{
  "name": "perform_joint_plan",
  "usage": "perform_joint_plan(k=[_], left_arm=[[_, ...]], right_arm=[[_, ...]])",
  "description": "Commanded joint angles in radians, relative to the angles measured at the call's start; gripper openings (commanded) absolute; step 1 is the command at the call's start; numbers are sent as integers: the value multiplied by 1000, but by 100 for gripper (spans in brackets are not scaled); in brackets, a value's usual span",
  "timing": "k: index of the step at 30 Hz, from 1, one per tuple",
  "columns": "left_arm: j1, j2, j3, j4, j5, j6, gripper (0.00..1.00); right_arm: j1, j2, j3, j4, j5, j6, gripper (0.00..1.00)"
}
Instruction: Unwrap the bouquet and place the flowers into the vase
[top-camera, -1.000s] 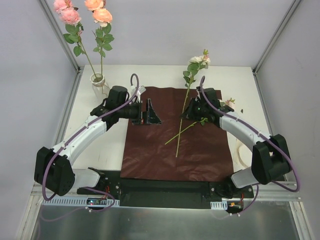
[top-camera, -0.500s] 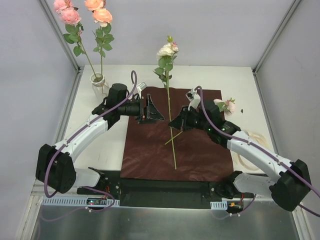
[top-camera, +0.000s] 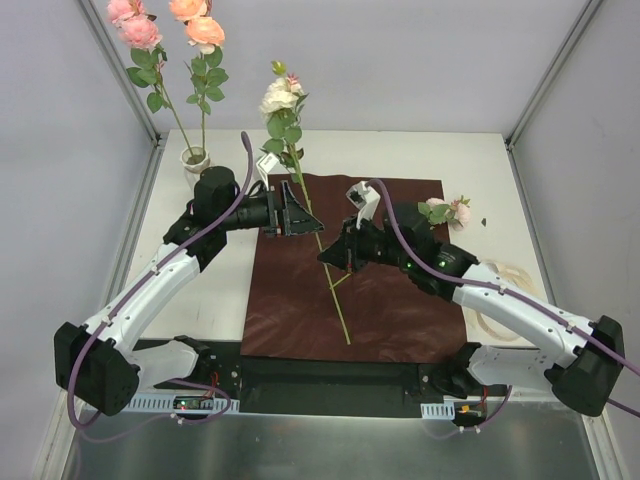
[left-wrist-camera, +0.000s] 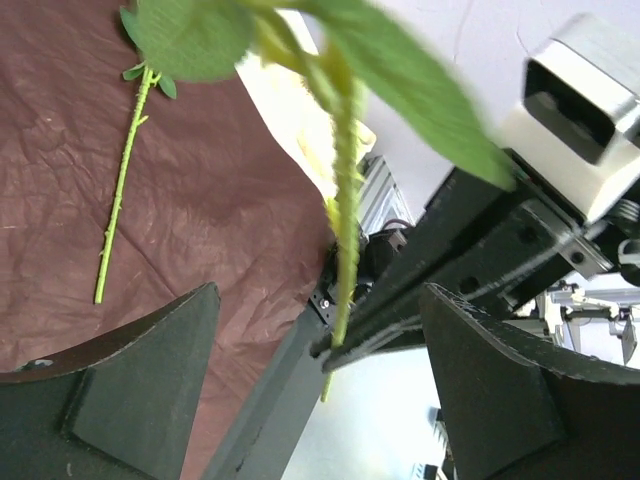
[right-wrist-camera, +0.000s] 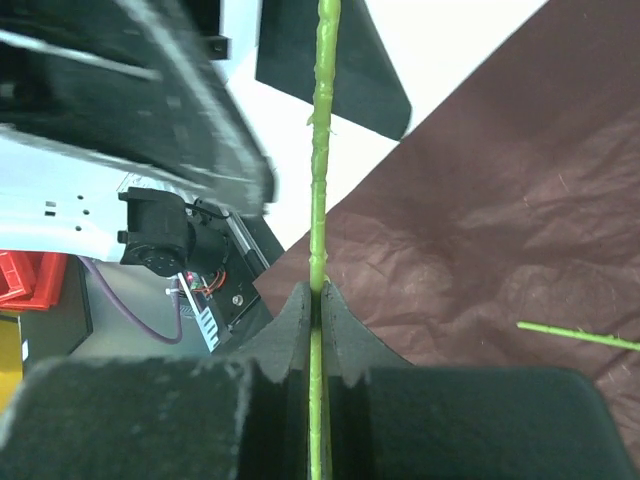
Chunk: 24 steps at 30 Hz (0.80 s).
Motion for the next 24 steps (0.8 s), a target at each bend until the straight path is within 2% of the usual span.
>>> perform_joint_plan(k=[1, 9, 16, 19, 20, 23, 24], left_arm=[[3, -25, 36, 32, -34, 13, 79], [8, -53, 60, 22, -56, 22, 68], [19, -57, 95, 10, -62, 36, 51], [19, -56, 105, 9, -66, 39, 35], [19, -54, 108, 6, -68, 42, 25], [19, -64, 128, -10, -91, 70, 10], [19, -67, 135, -10, -99, 90, 0]], right_arm=[[32, 3, 76, 33, 37, -69, 0], [66, 3, 78, 1, 76, -112, 0], [90, -4, 78, -8, 80, -133, 0], [101, -18, 76, -11, 88, -143, 0], [106, -26, 75, -14, 93, -152, 0], [107, -34, 78, -34, 107, -158, 1], [109, -35, 79, -40, 90, -161, 1]])
